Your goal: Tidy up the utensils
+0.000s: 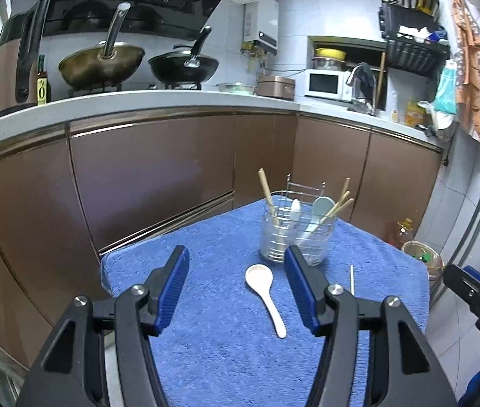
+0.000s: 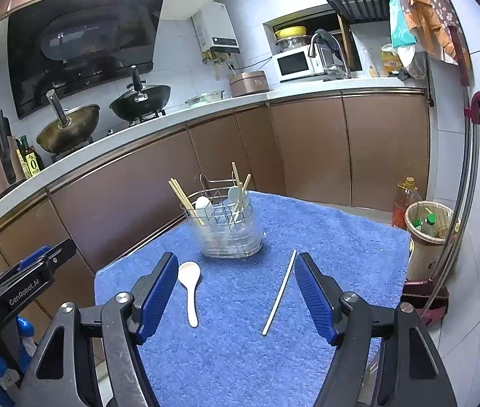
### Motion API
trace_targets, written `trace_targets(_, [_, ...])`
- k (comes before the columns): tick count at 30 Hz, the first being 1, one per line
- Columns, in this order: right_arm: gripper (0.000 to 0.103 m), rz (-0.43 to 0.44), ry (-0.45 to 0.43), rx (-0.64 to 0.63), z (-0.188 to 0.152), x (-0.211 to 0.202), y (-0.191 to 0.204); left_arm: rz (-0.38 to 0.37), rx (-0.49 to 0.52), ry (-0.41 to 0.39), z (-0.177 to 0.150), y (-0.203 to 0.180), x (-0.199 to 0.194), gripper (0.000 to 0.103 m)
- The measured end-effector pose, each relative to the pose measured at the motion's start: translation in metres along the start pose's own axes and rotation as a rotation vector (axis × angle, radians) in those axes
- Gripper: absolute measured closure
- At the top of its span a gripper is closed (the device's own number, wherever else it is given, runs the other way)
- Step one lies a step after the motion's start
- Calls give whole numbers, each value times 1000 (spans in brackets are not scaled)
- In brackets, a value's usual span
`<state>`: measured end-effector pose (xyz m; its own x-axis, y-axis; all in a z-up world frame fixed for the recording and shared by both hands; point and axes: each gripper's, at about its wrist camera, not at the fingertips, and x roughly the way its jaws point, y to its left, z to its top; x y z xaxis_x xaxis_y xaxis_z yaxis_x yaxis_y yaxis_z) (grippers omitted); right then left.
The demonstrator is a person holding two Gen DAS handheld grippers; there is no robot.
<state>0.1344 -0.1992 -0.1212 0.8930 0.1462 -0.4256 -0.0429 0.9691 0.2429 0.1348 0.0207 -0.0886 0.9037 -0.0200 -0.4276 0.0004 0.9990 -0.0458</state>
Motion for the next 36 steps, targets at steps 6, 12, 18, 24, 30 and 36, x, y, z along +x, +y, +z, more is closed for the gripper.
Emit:
trace_targets(6, [34, -9, 25, 6, -3, 10, -4, 16, -9, 27, -5, 5, 12, 47])
trace_targets(12, [34, -15, 49, 11, -6, 20, -8, 16, -3, 46, -6, 4, 24, 47])
trace_targets(18, [34, -21, 67, 16, -9, 28, -11, 13, 2, 59, -9, 2, 31, 47])
trace_targets(24, [34, -27, 86, 23, -11, 36, -16, 20, 6, 80, -13, 1, 43, 47])
trace_targets(30, [34, -36, 113, 33, -14, 49, -24, 24, 17, 104, -17, -3, 57, 47])
trace_targets(36, [34, -47, 137, 43, -17, 63, -31, 28, 25, 130, -21, -5, 73, 47])
